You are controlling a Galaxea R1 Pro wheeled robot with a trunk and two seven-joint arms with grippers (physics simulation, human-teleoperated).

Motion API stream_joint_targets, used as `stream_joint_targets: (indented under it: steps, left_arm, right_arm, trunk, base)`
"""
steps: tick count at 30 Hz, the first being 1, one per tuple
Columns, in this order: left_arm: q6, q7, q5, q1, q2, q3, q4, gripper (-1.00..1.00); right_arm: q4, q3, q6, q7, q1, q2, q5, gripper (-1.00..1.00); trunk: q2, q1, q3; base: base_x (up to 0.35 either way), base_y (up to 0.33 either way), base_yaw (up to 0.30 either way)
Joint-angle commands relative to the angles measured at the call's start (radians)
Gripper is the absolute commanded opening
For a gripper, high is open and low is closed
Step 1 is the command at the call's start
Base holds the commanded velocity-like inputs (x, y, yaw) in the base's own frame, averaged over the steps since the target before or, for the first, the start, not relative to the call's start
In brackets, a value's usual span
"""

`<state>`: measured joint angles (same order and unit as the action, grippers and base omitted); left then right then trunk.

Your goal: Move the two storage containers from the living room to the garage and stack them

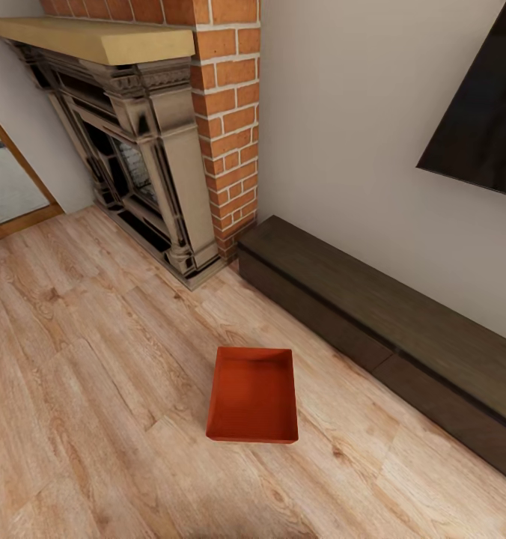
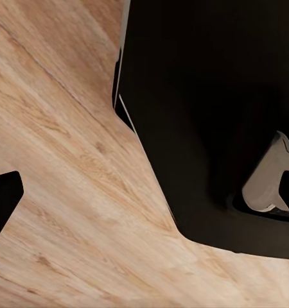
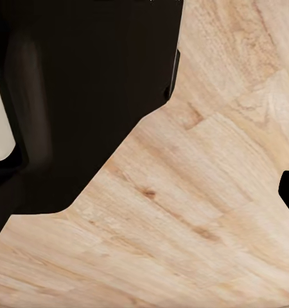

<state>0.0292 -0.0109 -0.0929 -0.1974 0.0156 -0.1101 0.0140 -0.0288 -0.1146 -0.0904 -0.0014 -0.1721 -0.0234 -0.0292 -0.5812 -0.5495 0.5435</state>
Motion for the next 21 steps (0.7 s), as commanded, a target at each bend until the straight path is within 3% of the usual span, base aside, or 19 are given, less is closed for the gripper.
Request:
stream_joint_targets:
  steps: [1,21]
  left_arm:
    - [0.003,0.000,-0.009,-0.001,0.000,-0.003,-0.001,1.00]
    - [0.003,0.002,-0.015,-0.001,0.001,-0.003,-0.003,1.00]
  right_arm:
    - [-0.003,-0.008,-0.006,0.000,-0.001,0.000,-0.003,1.00]
    - [-0.003,-0.008,-0.006,0.000,-0.001,-0.001,-0.003,1.00]
  trunk:
    - [-0.001,0.000,0.001]
    - [-0.015,-0.008,0.007]
  base:
    - [0.000,0.000,0.000]
    - [0.000,0.000,0.000]
